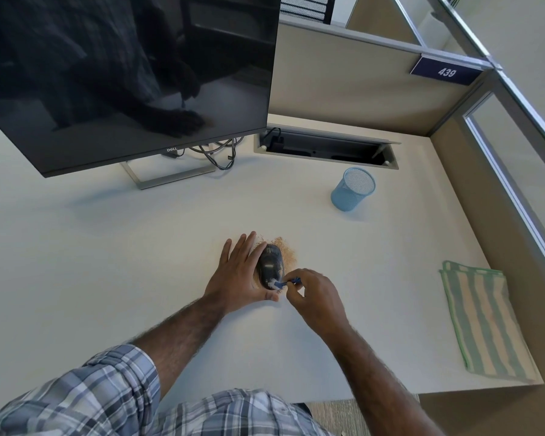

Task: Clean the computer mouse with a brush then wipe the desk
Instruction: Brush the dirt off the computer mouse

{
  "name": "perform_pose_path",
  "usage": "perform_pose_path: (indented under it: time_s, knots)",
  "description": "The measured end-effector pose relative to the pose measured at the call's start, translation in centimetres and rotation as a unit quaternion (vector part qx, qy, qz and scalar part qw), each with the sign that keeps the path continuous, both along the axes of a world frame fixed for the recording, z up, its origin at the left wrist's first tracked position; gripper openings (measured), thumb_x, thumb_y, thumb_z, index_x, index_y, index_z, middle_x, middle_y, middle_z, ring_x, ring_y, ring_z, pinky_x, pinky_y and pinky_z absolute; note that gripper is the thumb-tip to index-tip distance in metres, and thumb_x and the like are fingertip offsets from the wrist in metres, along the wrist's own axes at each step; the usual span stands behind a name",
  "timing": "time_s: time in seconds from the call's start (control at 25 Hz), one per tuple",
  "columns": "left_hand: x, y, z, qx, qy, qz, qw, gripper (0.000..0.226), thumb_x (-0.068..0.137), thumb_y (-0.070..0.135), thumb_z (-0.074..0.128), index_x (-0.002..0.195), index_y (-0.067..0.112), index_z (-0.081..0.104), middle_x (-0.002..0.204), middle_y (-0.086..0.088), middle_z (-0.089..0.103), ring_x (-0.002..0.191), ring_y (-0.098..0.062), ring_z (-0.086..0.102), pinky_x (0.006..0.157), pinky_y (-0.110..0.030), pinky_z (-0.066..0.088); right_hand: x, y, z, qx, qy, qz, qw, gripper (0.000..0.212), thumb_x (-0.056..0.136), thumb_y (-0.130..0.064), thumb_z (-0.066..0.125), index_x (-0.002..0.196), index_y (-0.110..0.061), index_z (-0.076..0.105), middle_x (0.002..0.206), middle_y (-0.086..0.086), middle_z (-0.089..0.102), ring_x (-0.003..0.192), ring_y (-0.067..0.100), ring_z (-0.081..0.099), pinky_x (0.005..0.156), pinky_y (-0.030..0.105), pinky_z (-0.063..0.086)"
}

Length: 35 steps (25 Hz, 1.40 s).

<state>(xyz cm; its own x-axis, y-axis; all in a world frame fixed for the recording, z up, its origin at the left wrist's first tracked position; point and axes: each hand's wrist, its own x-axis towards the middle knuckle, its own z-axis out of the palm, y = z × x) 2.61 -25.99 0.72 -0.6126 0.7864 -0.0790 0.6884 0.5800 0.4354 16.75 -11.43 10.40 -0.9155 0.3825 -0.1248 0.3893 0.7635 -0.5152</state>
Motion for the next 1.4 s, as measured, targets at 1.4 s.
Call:
perform_pose_path:
  time_s: [1.4]
  knots:
    - [-0.1, -0.2, 0.0, -0.001, 0.013, -0.006, 1.000, 0.131, 0.065, 0.102, 0.039, 0.164, 0.021, 0.010, 0.172, -0.004, -0.009, 0.159, -0.022, -0.011, 0.126, -0.047, -0.013, -0.7, 2.2, 0.7, -0.072, 0.034, -0.052, 0.996, 0.012, 0.087, -0.026, 0.062, 0.090, -0.029, 0.074, 0.082, -0.014, 0.071, 0.074, 0.004, 0.064, 0.062, 0.029, 0.054]
